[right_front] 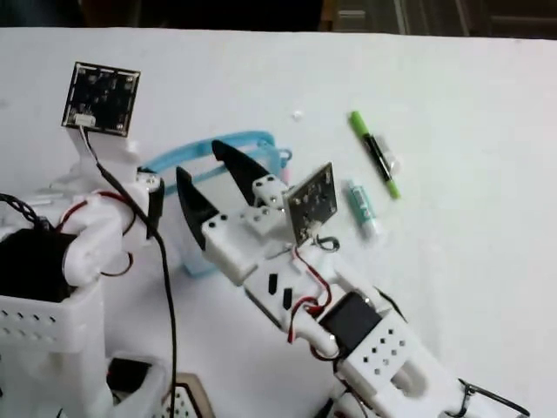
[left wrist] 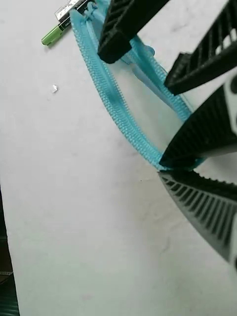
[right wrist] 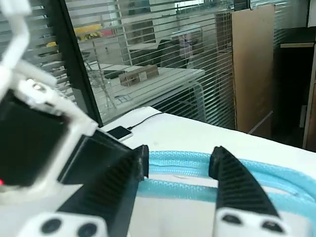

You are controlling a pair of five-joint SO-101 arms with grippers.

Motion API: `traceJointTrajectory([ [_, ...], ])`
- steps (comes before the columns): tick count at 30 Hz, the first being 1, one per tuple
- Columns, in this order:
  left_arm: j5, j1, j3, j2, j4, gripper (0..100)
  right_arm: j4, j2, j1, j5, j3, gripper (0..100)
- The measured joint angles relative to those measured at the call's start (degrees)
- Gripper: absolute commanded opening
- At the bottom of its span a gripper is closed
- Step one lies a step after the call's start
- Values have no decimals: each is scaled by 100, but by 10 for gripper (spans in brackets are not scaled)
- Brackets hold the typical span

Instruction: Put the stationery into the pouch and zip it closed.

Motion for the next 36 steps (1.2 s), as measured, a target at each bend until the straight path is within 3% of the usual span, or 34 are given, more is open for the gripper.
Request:
traceJointTrajectory([
  [5,0,0,0,0,0,22,519,18,624,-9,-668,198],
  [11,-9,0,0,0,0,22,1996,677,2848,26,-2233,200],
  [13,-9,0,0,0,0,22,2681,1169,3622,343,-2760,200],
  [16,-9,0,0,0,0,22,3780,1969,4220,1240,-3305,199],
  [20,-9,0,0,0,0,22,5116,3015,4343,2435,-3499,200],
  [23,-9,0,0,0,0,22,5407,3895,4352,2699,-3525,200],
  [27,-9,0,0,0,0,22,5292,5073,4325,2760,-3560,200],
  [36,-9,0,0,0,0,22,3991,6866,4211,2796,-3560,198],
])
